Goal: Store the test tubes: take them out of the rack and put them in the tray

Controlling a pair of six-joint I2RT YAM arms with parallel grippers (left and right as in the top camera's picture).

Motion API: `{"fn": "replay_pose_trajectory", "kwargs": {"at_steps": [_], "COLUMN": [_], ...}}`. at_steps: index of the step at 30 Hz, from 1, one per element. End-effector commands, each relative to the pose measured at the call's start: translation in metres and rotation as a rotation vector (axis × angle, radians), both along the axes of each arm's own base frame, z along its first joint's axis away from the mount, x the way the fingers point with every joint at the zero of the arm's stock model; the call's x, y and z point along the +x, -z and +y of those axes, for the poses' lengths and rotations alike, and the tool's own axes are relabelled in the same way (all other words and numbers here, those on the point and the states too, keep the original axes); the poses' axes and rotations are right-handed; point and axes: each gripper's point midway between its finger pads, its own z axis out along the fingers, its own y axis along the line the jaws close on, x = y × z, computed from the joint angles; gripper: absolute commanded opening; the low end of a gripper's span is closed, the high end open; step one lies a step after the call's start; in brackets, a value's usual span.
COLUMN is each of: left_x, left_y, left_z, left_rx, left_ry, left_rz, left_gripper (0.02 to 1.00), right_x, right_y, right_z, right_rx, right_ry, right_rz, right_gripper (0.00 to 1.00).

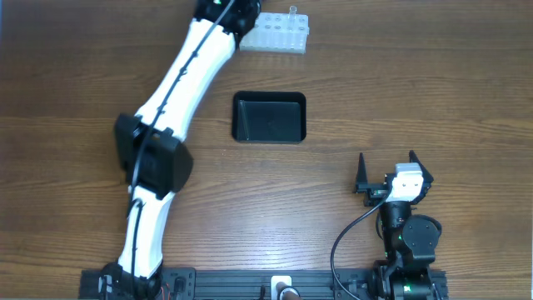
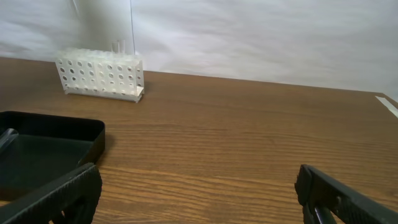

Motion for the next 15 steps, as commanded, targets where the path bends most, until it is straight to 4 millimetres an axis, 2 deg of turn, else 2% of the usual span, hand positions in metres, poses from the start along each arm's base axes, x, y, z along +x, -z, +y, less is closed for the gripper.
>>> {"fn": "replay_pose_trajectory", "kwargs": {"at_steps": [1, 3, 5, 7, 11, 15], "left_x": [-0.018, -0.026, -0.036, -0.052, -0.09, -0.108], "left_y": [-0.068, -0.07, -0.061, -0.037, 0.025, 0.077], "left_z": [0.01, 0.008, 0.004, 0.002, 0.009, -0.002], "left_rx": [0.004, 0.0, 0.0, -0.027, -0.109, -0.065], "left_ry": [0.028, 0.057, 0.101, 0.119, -0.005, -0.034], "left_rz": [-0.096, -0.073, -0.006, 0.12, 0.404, 0.564], "left_gripper": [0.04, 0.04, 0.042, 0.045, 0.042, 0.042], "right_x": [0.0, 0.0, 0.0, 0.0, 0.0, 0.0], "right_y": [0.002, 0.002, 0.002, 0.002, 0.002, 0.002], "right_z": [0.0, 0.0, 0.0, 0.0, 0.0, 0.0], "right_rx": [-0.001, -0.001, -0.001, -0.001, -0.001, -0.001], "right_ry": [-0.001, -0.001, -0.001, -0.001, -0.001, -0.001], "right_rz": [0.004, 0.004, 0.004, 0.003, 0.004, 0.004], "right_gripper": [0.993, 0.991, 0.993, 0.991, 0.991, 0.993]}}
